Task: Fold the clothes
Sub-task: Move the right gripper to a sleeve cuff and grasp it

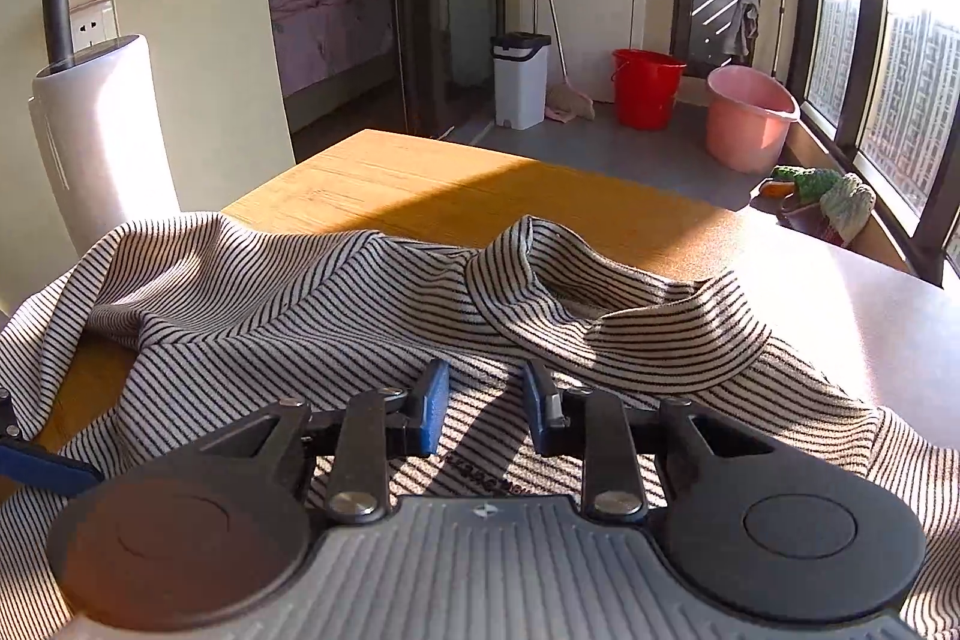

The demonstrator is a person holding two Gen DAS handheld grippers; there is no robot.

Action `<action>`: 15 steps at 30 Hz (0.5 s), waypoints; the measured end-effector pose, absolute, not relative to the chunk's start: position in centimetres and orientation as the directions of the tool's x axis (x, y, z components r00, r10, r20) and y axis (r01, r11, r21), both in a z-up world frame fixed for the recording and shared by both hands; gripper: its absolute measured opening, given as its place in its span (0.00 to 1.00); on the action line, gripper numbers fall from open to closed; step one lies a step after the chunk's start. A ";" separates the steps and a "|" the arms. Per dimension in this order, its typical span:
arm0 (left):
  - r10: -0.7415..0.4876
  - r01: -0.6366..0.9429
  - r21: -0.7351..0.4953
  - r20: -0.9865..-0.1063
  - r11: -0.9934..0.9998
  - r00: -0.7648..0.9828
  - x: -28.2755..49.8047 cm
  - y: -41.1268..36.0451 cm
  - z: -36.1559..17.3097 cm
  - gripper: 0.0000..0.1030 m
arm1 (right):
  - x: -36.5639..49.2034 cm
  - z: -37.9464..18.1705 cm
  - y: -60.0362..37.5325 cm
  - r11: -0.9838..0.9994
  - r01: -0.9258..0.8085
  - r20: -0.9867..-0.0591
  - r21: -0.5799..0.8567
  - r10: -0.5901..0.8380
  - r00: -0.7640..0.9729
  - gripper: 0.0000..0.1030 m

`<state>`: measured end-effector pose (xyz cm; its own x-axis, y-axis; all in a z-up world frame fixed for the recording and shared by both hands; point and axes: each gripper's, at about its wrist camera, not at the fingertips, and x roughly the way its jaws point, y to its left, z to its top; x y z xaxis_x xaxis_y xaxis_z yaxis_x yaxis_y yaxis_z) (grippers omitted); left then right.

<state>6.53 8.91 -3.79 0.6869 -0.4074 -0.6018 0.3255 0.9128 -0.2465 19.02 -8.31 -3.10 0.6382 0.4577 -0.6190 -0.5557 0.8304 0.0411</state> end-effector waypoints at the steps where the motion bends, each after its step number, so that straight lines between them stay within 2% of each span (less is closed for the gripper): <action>1: -0.406 0.325 -0.245 -0.603 0.913 0.686 6.5 8.9 -3.8 1.00 | 19.0 -3.1 -8.5 0.832 -0.553 -0.617 0.048 0.460 0.639 0.24; 3: -0.400 0.325 -0.235 -0.610 0.916 0.684 6.7 8.8 -3.6 1.00 | 17.9 -2.8 -8.5 0.836 -0.548 -0.609 0.022 0.445 0.656 0.25; 5: -0.394 0.326 -0.227 -0.618 0.918 0.680 6.9 8.7 -3.4 1.00 | 15.1 -2.1 -9.2 0.822 -0.566 -0.574 -0.055 0.438 0.692 0.34; 7: -0.402 0.324 -0.242 -0.621 0.915 0.673 7.4 8.6 -3.1 1.00 | 11.9 -1.2 -10.4 0.807 -0.575 -0.535 -0.135 0.429 0.728 0.58; 8: -0.413 0.321 -0.261 -0.620 0.910 0.667 7.8 8.7 -2.8 1.00 | 10.1 -0.8 -11.2 0.801 -0.573 -0.514 -0.174 0.422 0.746 0.61; 12: -0.461 0.316 -0.340 -0.569 0.886 0.681 9.5 8.2 -1.3 1.00 | 5.2 -0.3 -15.0 0.819 -0.518 -0.512 -0.245 0.345 0.787 0.64; 15: -0.417 0.286 -0.310 -0.553 0.906 0.721 11.2 6.8 -1.2 1.00 | 4.5 -1.4 -17.0 0.833 -0.453 -0.539 -0.318 0.234 0.809 0.70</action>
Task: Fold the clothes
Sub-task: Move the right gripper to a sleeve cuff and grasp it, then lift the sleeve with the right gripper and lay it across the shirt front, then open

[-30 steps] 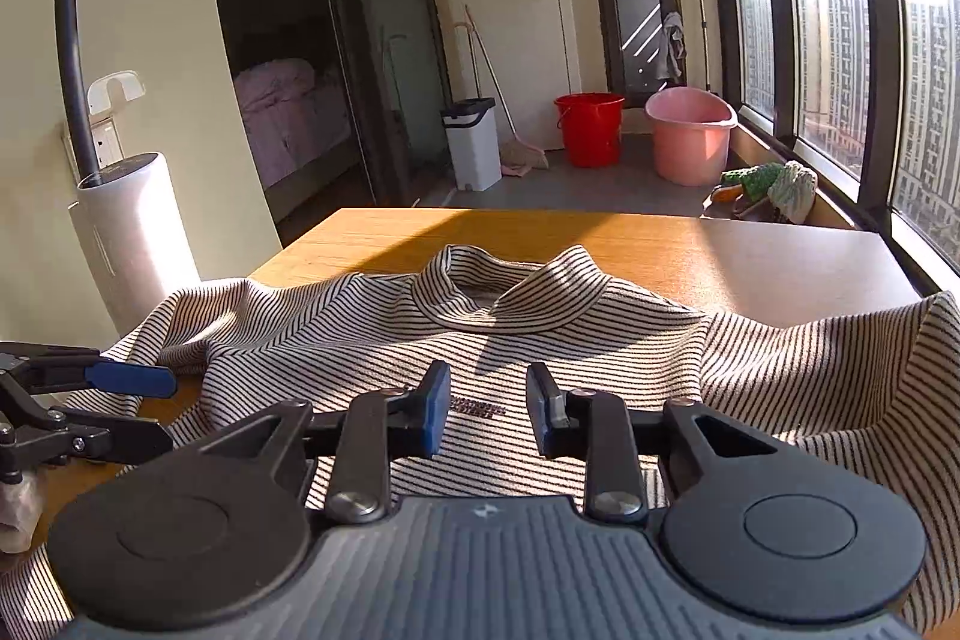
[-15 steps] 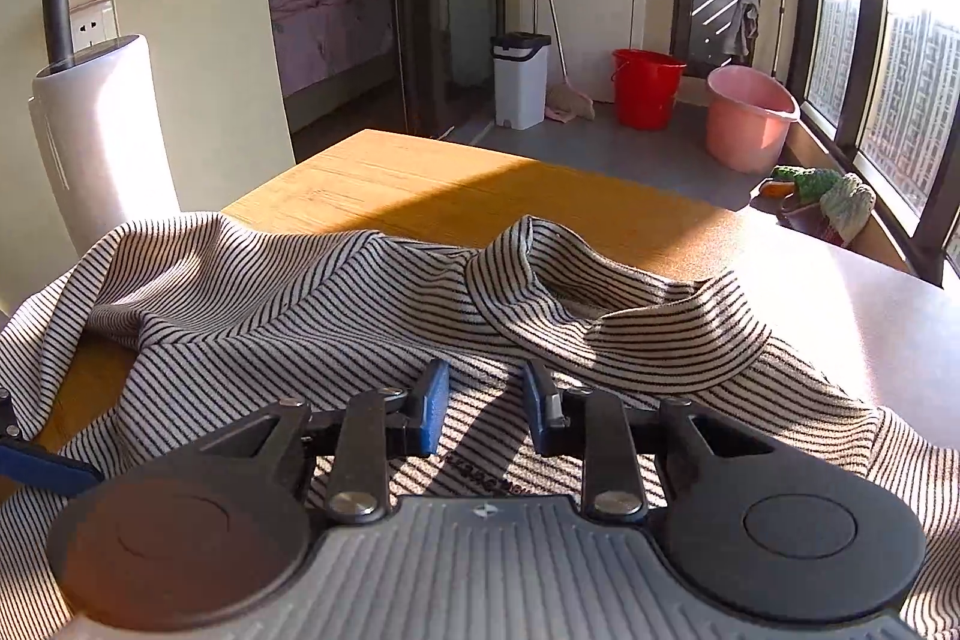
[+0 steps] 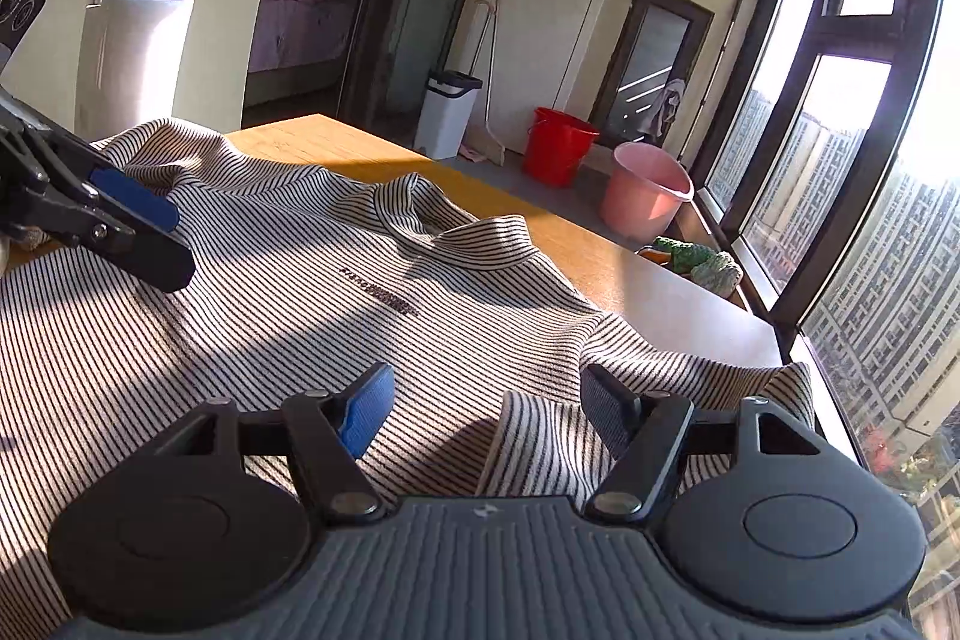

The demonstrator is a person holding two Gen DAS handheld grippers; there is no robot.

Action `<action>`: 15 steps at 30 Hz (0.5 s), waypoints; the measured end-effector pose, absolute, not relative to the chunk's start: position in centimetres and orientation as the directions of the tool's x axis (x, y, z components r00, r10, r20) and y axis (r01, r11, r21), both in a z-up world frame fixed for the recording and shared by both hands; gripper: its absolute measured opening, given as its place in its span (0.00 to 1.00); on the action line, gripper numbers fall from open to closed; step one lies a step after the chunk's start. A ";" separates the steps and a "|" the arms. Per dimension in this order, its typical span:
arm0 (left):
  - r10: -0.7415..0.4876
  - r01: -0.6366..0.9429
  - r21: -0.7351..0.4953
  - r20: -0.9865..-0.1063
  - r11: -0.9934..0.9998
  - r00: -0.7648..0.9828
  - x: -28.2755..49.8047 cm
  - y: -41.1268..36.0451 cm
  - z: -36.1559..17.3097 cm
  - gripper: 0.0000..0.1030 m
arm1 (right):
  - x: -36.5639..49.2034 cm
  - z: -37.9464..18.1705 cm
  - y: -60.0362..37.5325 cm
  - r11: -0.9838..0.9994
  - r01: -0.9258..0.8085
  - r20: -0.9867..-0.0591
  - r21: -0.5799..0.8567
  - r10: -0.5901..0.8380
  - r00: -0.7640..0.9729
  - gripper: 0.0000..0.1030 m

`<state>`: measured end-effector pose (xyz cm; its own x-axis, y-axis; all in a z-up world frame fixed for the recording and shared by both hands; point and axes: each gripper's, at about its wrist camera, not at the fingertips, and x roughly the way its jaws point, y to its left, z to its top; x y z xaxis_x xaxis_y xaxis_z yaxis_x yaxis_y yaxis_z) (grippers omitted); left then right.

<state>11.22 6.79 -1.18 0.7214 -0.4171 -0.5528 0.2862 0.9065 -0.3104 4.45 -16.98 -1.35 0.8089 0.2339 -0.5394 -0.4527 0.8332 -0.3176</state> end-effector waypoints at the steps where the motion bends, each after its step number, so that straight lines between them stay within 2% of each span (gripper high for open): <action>1: -0.404 0.275 -0.304 -0.557 0.912 0.726 11.8 6.3 -1.5 1.00 | 4.4 -1.8 -17.6 0.836 -0.431 -0.547 -0.341 0.196 0.814 0.70; 2: -0.397 0.262 -0.306 -0.571 0.915 0.719 12.4 6.0 -2.0 1.00 | 4.6 -2.1 -18.3 0.842 -0.417 -0.555 -0.342 0.177 0.813 0.70; 3: -0.393 0.251 -0.312 -0.586 0.917 0.709 12.7 5.8 -2.6 1.00 | 4.9 -2.4 -18.8 0.852 -0.413 -0.563 -0.322 0.178 0.807 0.65; 4: -0.390 0.240 -0.317 -0.600 0.918 0.698 12.9 5.5 -3.3 1.00 | 5.2 -2.6 -19.2 0.861 -0.410 -0.572 -0.299 0.183 0.800 0.46; 7: -0.355 0.241 -0.266 -0.585 0.933 0.730 12.3 5.0 -3.8 1.00 | 6.2 -1.1 -21.0 0.911 -0.360 -0.564 -0.199 0.193 0.803 0.10; 10: -0.344 0.241 -0.249 -0.587 0.938 0.733 12.3 4.8 -3.8 1.00 | 7.6 1.6 -23.1 0.951 -0.279 -0.529 -0.135 0.169 0.832 0.10; 15: -0.349 0.244 -0.254 -0.580 0.936 0.736 12.3 5.0 -3.9 1.00 | 9.3 8.9 -26.3 0.985 -0.171 -0.410 -0.032 0.143 0.901 0.09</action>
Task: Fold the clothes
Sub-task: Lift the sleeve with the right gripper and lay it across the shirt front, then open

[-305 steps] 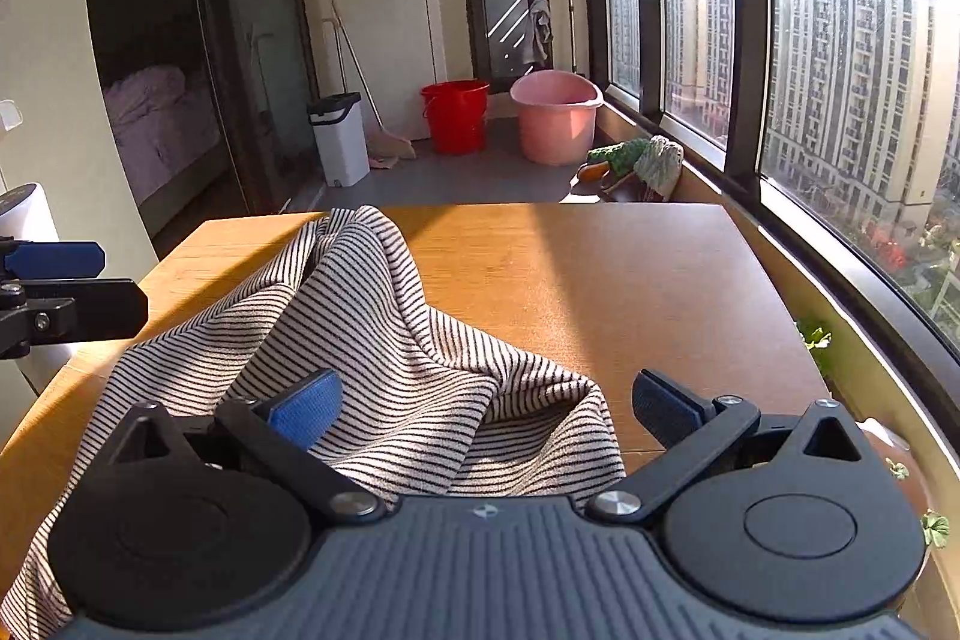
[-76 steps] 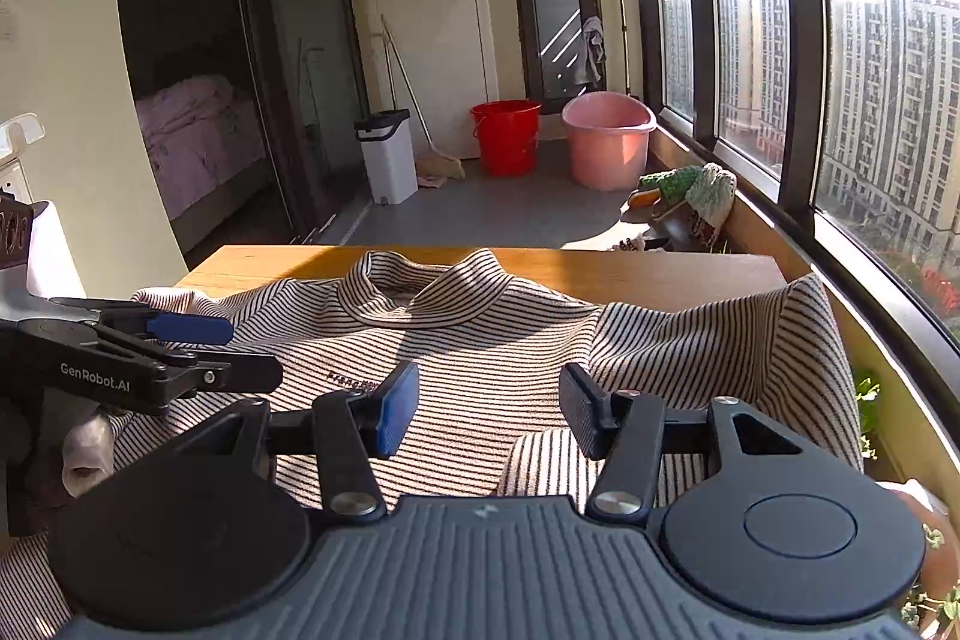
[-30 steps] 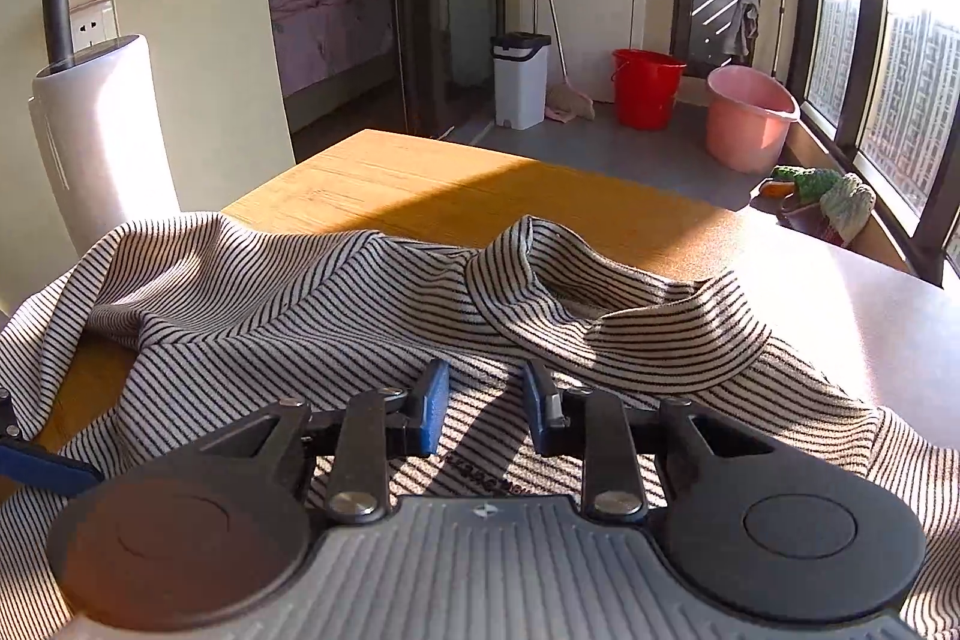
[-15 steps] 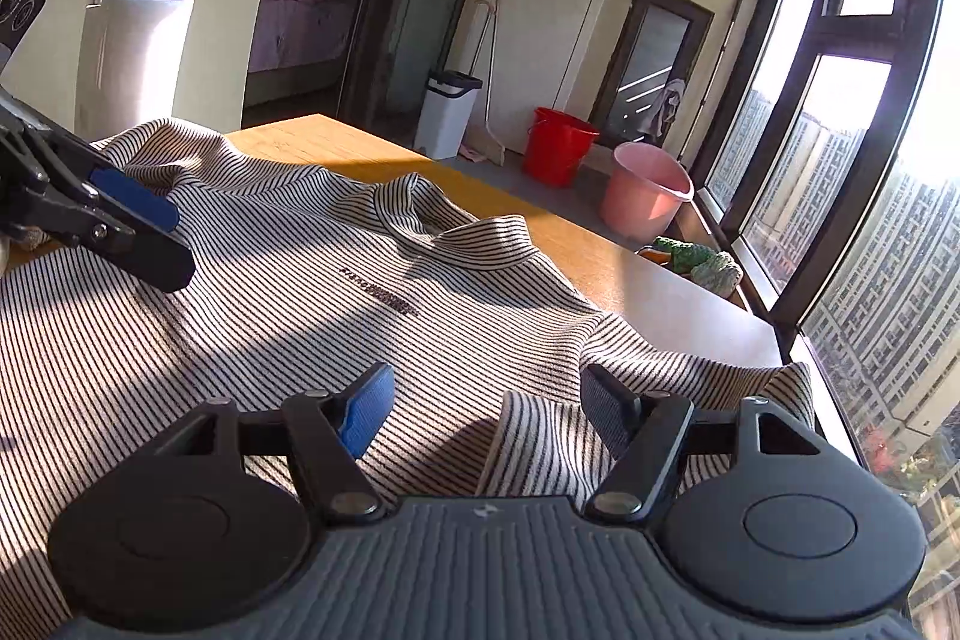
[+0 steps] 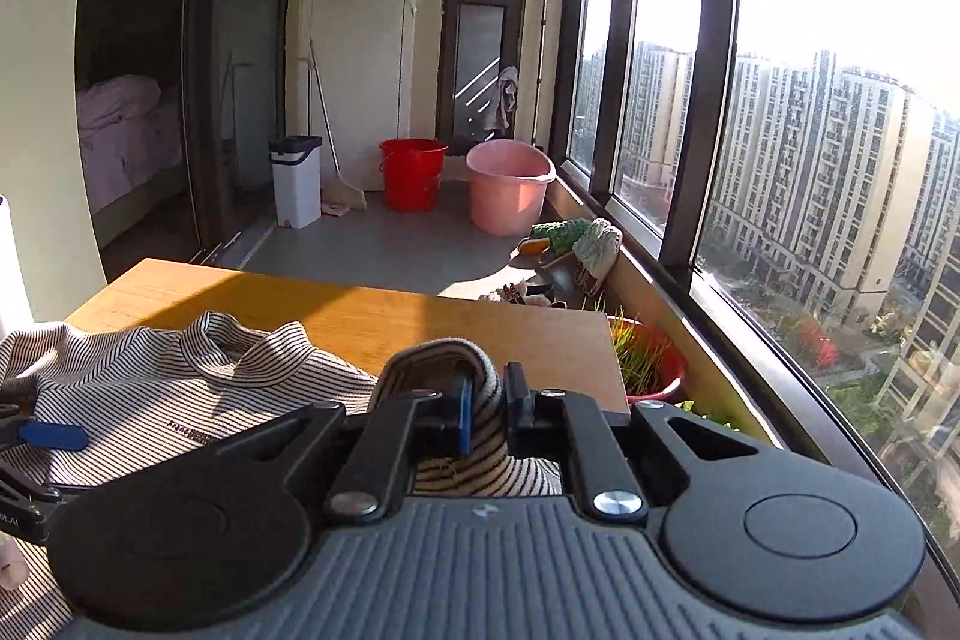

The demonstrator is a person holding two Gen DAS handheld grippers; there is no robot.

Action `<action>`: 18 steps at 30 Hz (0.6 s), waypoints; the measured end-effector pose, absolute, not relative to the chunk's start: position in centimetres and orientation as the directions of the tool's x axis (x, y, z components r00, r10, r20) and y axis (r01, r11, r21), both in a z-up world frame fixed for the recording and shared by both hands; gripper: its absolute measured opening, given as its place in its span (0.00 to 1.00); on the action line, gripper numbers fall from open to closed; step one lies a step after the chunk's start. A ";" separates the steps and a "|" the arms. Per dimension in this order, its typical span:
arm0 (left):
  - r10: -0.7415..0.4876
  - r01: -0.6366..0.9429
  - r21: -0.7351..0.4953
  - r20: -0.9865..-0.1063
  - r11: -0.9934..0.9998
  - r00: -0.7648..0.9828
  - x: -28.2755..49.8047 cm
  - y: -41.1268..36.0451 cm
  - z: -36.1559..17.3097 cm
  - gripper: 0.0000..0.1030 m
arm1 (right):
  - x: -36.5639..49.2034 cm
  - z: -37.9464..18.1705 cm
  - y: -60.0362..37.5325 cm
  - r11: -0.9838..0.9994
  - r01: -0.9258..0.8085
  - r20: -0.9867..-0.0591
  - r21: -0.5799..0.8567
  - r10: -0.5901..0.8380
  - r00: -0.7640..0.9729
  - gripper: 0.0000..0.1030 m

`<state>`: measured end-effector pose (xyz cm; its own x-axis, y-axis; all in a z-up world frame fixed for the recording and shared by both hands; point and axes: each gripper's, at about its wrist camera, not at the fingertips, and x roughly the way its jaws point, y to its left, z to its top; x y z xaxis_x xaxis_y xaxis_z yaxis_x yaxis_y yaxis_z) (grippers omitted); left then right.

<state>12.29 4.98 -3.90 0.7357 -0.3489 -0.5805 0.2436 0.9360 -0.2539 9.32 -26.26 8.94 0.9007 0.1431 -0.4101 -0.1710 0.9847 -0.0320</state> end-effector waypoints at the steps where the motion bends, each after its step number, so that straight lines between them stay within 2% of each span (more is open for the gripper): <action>1: -0.350 0.244 -0.255 -0.580 0.936 0.736 12.3 5.0 -3.9 1.00 | 9.6 10.3 -26.4 0.986 -0.165 -0.387 -0.023 0.143 0.911 0.09; 5: -0.358 0.245 -0.268 -0.573 0.932 0.737 12.3 5.2 -4.0 1.00 | 10.7 15.2 -26.3 0.988 -0.153 -0.305 -0.002 0.145 0.941 0.09; 9: -0.367 0.245 -0.281 -0.567 0.928 0.738 12.2 5.4 -4.0 1.00 | 11.6 17.8 -24.6 0.984 -0.181 -0.264 -0.003 0.173 0.949 0.08; 18: -0.387 0.247 -0.312 -0.552 0.917 0.738 12.1 6.0 -4.0 1.00 | 13.3 19.2 -17.7 0.959 -0.276 -0.264 -0.065 0.250 0.931 0.08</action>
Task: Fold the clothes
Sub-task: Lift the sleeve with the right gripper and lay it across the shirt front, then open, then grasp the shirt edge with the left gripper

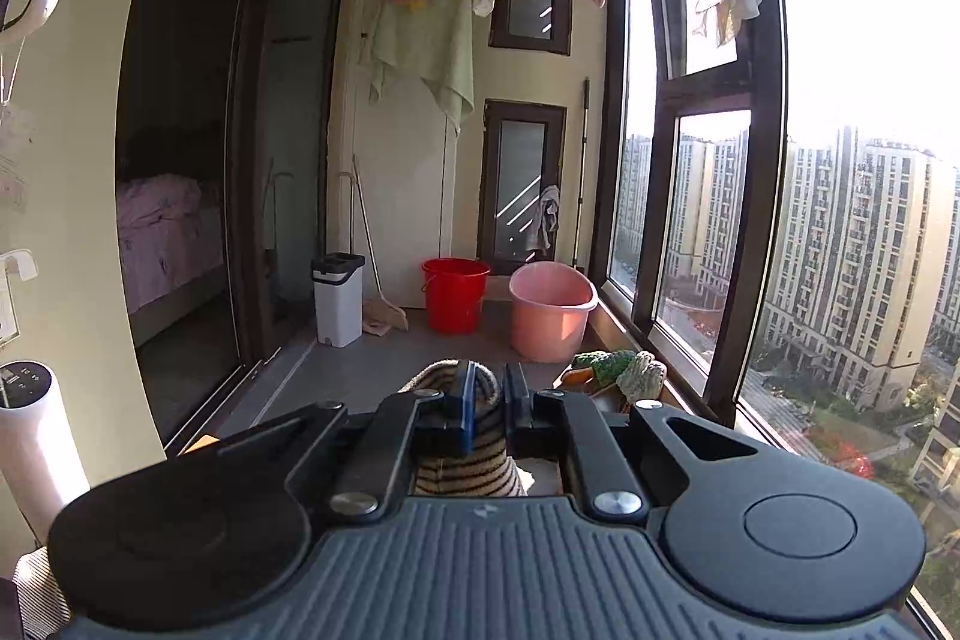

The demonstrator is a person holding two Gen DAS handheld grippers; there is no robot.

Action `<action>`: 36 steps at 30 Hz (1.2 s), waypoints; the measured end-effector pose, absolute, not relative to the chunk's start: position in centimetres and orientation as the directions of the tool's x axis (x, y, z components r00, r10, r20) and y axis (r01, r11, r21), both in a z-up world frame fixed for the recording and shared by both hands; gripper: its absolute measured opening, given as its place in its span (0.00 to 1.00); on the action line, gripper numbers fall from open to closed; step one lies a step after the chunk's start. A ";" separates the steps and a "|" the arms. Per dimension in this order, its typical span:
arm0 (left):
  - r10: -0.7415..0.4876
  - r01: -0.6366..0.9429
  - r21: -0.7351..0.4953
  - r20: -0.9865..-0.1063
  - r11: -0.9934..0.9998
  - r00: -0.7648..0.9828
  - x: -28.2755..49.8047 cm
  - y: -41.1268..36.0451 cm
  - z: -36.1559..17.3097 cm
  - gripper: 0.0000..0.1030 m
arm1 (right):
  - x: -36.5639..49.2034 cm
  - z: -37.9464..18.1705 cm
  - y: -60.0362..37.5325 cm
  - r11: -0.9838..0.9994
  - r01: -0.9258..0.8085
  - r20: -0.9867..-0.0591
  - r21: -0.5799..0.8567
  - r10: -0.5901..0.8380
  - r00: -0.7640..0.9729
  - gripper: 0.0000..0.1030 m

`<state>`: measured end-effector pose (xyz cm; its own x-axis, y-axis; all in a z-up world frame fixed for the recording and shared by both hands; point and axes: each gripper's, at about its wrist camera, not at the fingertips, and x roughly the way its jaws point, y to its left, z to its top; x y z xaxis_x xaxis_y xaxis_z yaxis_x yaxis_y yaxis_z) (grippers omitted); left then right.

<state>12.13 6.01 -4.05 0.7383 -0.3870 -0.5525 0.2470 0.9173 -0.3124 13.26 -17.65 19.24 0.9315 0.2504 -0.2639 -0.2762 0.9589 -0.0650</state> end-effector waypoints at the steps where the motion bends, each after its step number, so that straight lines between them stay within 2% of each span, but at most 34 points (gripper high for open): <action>1: -0.389 0.247 -0.316 -0.551 0.916 0.738 12.1 6.1 -4.0 1.00 | 13.4 19.4 -16.8 0.956 -0.285 -0.265 -0.072 0.257 0.929 0.08; 14: -0.416 0.249 -0.358 -0.532 0.900 0.737 12.1 6.8 -4.1 1.00 | 15.3 17.7 -7.7 0.901 -0.427 -0.320 -0.073 0.384 0.866 0.10; 17: -0.419 0.249 -0.363 -0.530 0.898 0.737 12.1 6.8 -4.1 1.00 | 15.1 17.3 -6.9 0.891 -0.450 -0.322 -0.064 0.408 0.854 0.14; 19: -0.422 0.250 -0.368 -0.528 0.896 0.737 12.1 6.8 -4.1 1.00 | 15.0 16.8 -7.0 0.888 -0.455 -0.323 -0.069 0.412 0.852 0.25; 23: -0.434 0.249 -0.387 -0.521 0.888 0.735 12.2 7.0 -4.2 1.00 | 14.8 15.2 -8.7 0.889 -0.454 -0.349 -0.058 0.408 0.844 0.39; 25: -0.440 0.249 -0.398 -0.517 0.883 0.734 12.2 7.2 -4.3 1.00 | 14.8 13.6 -10.3 0.888 -0.460 -0.381 -0.021 0.418 0.824 0.57; 26: -0.441 0.249 -0.399 -0.517 0.882 0.733 12.2 7.2 -4.3 1.00 | 14.7 12.6 -11.1 0.890 -0.456 -0.401 0.003 0.419 0.815 0.59; 29: -0.442 0.250 -0.398 -0.520 0.883 0.731 12.3 7.1 -4.3 1.00 | 14.3 8.5 -13.6 0.895 -0.433 -0.469 0.106 0.429 0.772 0.64; 34: -0.423 0.259 -0.353 -0.547 0.899 0.723 12.5 6.4 -4.2 1.00 | 13.7 1.3 -17.5 0.878 -0.355 -0.547 0.322 0.478 0.687 0.93; 36: -0.415 0.266 -0.330 -0.562 0.906 0.715 12.6 6.0 -4.1 1.00 | 13.5 -1.4 -18.9 0.862 -0.312 -0.558 0.400 0.499 0.663 0.96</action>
<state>12.65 6.05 -4.10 0.7152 -0.4151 -0.5623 0.2664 0.9057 -0.3298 13.48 -18.92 -1.38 0.6631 0.4992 -0.5578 -0.3118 0.8616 0.4005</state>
